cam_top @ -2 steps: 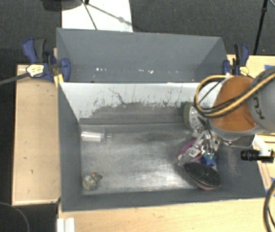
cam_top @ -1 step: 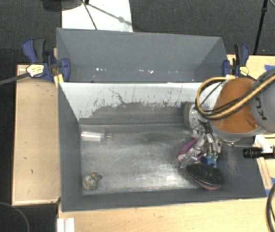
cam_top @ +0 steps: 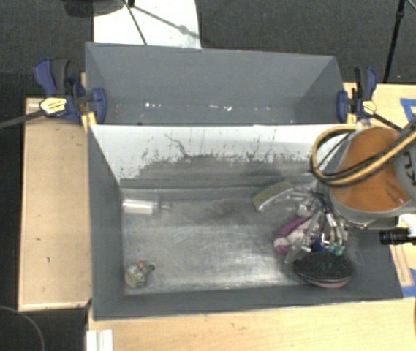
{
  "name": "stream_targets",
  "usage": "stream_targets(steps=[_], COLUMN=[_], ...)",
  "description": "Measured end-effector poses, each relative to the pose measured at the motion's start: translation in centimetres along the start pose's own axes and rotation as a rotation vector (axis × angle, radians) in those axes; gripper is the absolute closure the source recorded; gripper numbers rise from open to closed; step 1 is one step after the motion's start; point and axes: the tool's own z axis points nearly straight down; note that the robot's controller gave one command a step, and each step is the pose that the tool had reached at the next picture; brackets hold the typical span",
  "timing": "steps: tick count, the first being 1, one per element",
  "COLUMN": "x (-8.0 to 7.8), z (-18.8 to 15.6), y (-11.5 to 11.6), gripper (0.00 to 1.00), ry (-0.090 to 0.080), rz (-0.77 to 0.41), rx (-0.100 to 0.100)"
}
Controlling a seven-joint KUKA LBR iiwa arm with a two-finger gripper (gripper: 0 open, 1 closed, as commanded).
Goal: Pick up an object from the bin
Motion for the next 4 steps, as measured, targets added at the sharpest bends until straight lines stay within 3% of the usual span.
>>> stream_targets(steps=[1,2,3,4], x=[-0.2,-6.2,-6.5,-5.1], z=[-0.2,-9.4,-13.8,-10.4], y=[0.2,-1.0,-0.7,-2.4], gripper=[1.00,1.00,1.00,1.00], ry=[-0.005,0.006,0.003,0.011], rz=[0.003,-0.396,-0.451,-0.078], rx=[-0.003,-0.005,0.002,0.004])
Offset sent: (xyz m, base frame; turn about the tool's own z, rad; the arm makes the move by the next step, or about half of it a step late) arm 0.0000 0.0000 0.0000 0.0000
